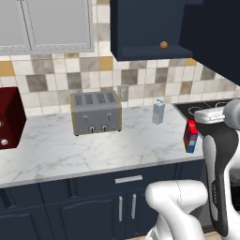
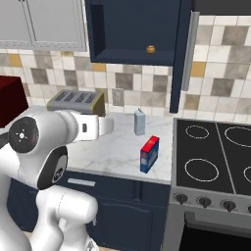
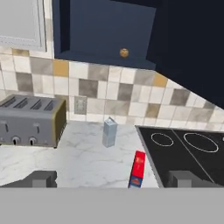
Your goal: Pick the boxed food and boxed food from the counter and place them in the cabinets closest to them.
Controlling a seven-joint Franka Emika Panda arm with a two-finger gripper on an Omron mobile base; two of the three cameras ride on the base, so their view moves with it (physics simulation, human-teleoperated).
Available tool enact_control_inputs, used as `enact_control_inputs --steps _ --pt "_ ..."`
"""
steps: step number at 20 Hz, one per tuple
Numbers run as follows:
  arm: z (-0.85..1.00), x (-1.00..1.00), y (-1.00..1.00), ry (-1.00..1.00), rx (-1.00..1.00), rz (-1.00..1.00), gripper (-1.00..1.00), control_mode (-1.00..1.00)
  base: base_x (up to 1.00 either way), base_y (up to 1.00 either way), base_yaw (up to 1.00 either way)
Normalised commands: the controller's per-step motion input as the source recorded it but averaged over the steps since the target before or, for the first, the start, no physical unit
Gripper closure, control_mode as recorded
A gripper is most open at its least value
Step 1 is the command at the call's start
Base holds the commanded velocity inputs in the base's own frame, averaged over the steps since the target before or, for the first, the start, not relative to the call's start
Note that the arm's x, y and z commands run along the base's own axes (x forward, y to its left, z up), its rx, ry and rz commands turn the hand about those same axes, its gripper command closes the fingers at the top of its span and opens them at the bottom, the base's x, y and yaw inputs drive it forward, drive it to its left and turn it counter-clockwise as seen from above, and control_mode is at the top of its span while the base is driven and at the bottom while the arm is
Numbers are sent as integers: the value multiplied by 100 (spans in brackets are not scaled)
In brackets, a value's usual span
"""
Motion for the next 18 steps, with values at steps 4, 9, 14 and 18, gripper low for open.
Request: enact_control_inputs --steps 4,9,14,18 --pt "-14 0 -3 0 -2 -16 -100 -100 0 0 0" --pt "-11 0 -7 0 0 -19 -100 -100 0 0 0" --pt "-13 4 -11 2 0 -20 -100 -100 0 0 0" --pt "-8 14 -1 5 -1 -7 -100 -100 0 0 0"
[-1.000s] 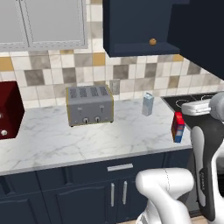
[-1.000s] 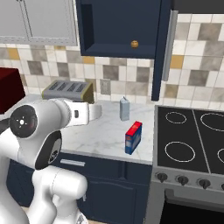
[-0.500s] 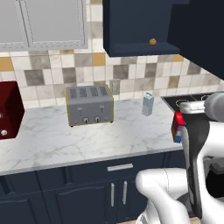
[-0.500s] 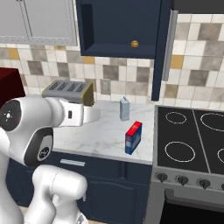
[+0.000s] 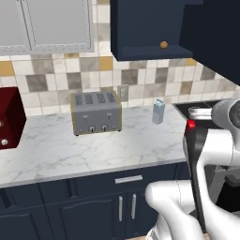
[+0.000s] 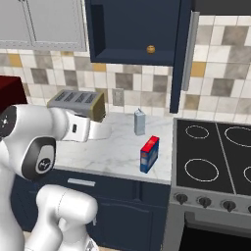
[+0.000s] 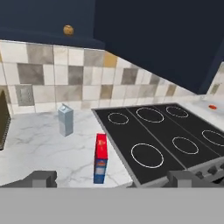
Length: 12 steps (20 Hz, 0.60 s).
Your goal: Pick the boxed food and boxed food from the counter and place them in the cabinets closest to them.
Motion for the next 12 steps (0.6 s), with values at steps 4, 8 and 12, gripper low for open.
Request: enact_control_inputs --steps 4,8,12 --pt "-3 22 0 18 -2 0 -100 -100 0 0 0" --pt "-4 23 0 22 -2 0 -100 -100 0 0 0" --pt "-9 18 0 20 0 0 -100 -100 0 0 0"
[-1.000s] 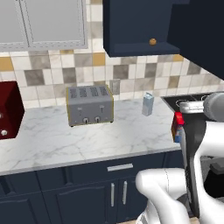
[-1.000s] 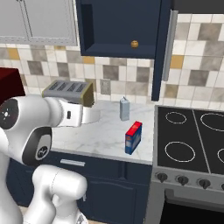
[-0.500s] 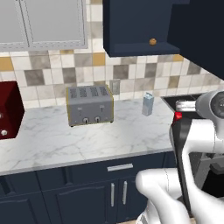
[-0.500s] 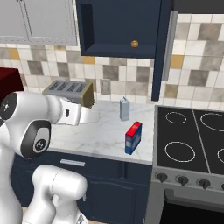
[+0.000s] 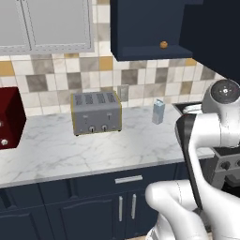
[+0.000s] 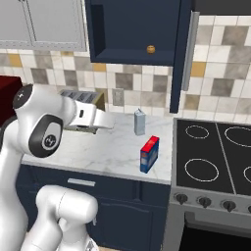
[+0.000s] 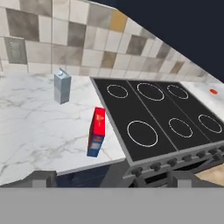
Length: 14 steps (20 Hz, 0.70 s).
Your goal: Pick the boxed food and boxed food from the counter and place them in the cabinets closest to them.
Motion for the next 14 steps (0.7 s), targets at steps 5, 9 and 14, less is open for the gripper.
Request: enact_control_inputs --steps 5,9,14 --pt "-23 5 -1 9 0 0 -100 -100 0 0 0" --pt "-30 1 -3 5 0 0 -100 -100 0 0 0" --pt "-33 0 -6 2 0 0 -100 -100 0 0 0"
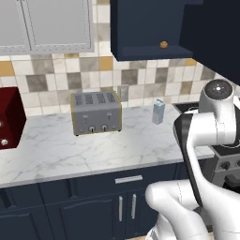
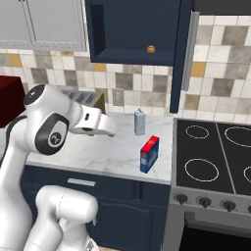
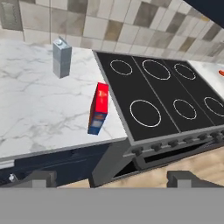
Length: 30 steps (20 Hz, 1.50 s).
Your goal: Pick the boxed food and boxed food from the counter and place them in the cabinets closest to them.
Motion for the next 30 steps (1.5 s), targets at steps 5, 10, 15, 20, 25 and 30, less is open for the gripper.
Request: enact_control_inputs --steps 5,10,15,20,25,30 --pt "-30 1 -5 0 -1 0 -100 -100 0 0 0" --pt "-28 7 -3 0 -1 0 -100 -100 0 0 0" --pt "-26 12 -6 0 -1 0 -100 -100 0 0 0" --pt "-24 20 -11 0 -1 0 -100 -100 0 0 0" --pt "-17 24 -17 0 0 0 -100 -100 0 0 0" --pt "-11 25 -22 0 0 0 -100 -100 0 0 0"
